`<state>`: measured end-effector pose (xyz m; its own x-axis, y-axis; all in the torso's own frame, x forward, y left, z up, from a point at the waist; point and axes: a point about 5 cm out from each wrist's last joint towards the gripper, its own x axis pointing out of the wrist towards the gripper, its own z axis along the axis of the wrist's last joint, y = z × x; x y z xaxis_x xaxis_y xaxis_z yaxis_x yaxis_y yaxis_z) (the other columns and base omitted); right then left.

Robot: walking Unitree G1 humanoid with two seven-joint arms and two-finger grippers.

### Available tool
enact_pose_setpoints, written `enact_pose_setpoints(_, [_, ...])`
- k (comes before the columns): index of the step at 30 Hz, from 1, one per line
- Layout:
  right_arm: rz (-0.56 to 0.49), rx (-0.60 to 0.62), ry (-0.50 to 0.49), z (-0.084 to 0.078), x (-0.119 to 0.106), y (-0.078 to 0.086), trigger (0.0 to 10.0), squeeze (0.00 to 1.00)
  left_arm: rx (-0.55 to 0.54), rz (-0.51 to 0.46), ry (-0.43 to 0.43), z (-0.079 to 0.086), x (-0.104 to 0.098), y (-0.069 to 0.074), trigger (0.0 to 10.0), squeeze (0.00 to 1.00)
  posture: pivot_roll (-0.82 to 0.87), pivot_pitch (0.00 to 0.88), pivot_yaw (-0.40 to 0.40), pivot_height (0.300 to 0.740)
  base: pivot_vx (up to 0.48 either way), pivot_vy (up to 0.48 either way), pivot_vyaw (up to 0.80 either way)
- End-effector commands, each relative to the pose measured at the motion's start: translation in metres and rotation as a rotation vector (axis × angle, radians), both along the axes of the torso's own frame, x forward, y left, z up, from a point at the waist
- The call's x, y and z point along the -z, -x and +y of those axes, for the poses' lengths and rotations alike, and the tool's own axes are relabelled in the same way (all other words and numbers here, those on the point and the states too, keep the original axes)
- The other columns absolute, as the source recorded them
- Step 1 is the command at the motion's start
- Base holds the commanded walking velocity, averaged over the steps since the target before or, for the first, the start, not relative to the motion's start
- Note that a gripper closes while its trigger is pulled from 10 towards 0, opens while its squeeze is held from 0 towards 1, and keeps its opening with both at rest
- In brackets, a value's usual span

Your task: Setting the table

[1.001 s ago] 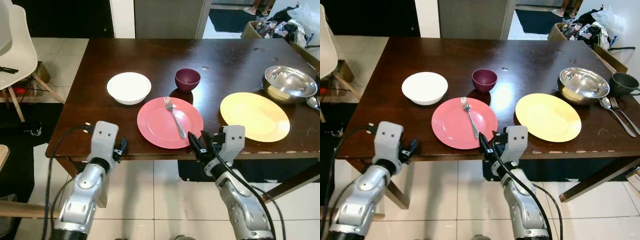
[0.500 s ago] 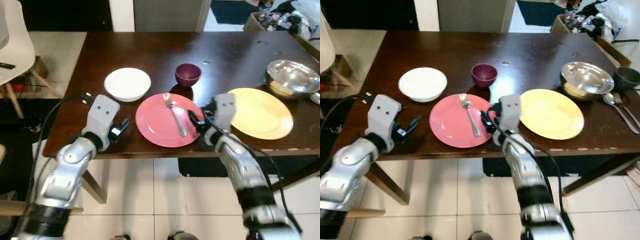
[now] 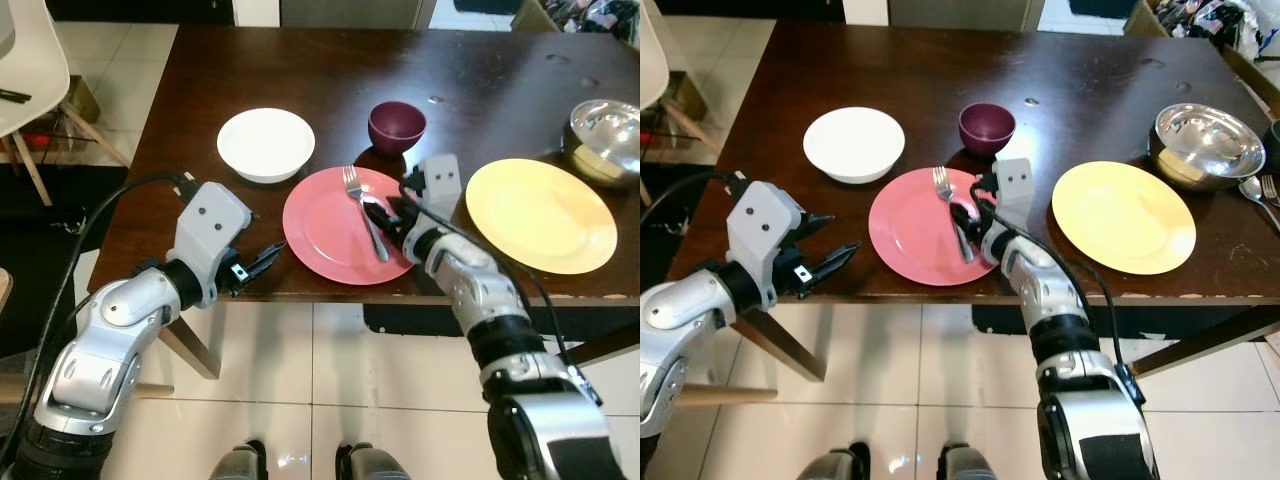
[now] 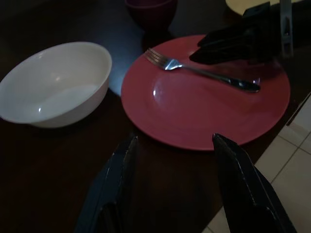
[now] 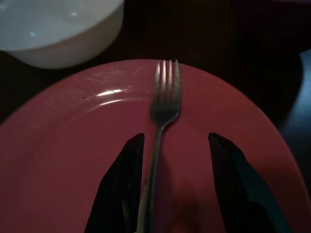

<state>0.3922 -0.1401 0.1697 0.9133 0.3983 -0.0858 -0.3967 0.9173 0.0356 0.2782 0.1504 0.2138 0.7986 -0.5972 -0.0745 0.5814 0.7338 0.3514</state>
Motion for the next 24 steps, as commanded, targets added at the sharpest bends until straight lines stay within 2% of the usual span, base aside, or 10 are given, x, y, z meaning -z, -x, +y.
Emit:
enact_pose_setpoints(1, [0.034, 0.001, 0.045, -0.001, 0.011, 0.001, 10.0, 0.0, 0.006, 0.018, 0.004, 0.001, 0.001, 0.004, 10.0, 0.0, 0.07, 0.179, 0.029, 0.74, 0.0, 0.0, 0.0])
enact_pose_setpoints(5, [0.094, -0.007, 0.094, -0.001, 0.021, 0.002, 10.0, 0.0, -0.008, 0.023, 0.002, 0.003, 0.001, 0.006, 10.0, 0.0, 0.08, 0.183, 0.024, 0.74, 0.0, 0.0, 0.0])
enact_pose_setpoints(6, [0.143, -0.027, 0.089, 0.001, 0.029, 0.003, 10.0, 0.0, -0.018, 0.031, -0.002, 0.004, 0.001, 0.009, 10.0, 0.0, 0.08, 0.182, 0.017, 0.74, 0.0, 0.0, 0.0])
enact_pose_setpoints(12, [0.243, -0.054, 0.099, 0.002, 0.044, 0.008, 10.0, 0.0, -0.036, 0.037, 0.002, 0.004, 0.003, 0.011, 10.0, 0.0, 0.08, 0.181, 0.01, 0.74, 0.0, 0.0, 0.0])
enact_pose_setpoints(13, [0.256, -0.051, 0.1, 0.001, 0.046, 0.008, 2.8, 0.0, -0.039, 0.037, 0.004, 0.004, 0.003, 0.011, 10.0, 0.0, 0.08, 0.181, 0.01, 0.74, 0.0, 0.0, 0.0])
enact_pose_setpoints(14, [0.264, -0.049, 0.101, 0.0, 0.047, 0.008, 2.8, 0.0, -0.041, 0.039, 0.006, 0.003, 0.003, 0.011, 10.0, 0.0, 0.08, 0.181, 0.01, 0.74, 0.0, 0.0, 0.0])
enact_pose_setpoints(15, [0.272, -0.05, 0.117, -0.001, 0.048, 0.008, 0.0, 0.0, -0.043, 0.042, 0.008, 0.003, 0.003, 0.011, 10.0, 0.0, 0.07, 0.175, 0.008, 0.74, 0.0, 0.0, 0.0])
enact_pose_setpoints(24, [0.301, -0.098, 0.174, -0.004, 0.054, 0.011, 0.0, 0.0, -0.061, 0.045, 0.023, -0.001, 0.006, 0.01, 10.0, 0.0, 0.05, 0.166, -0.002, 0.74, 0.0, 0.0, 0.0])
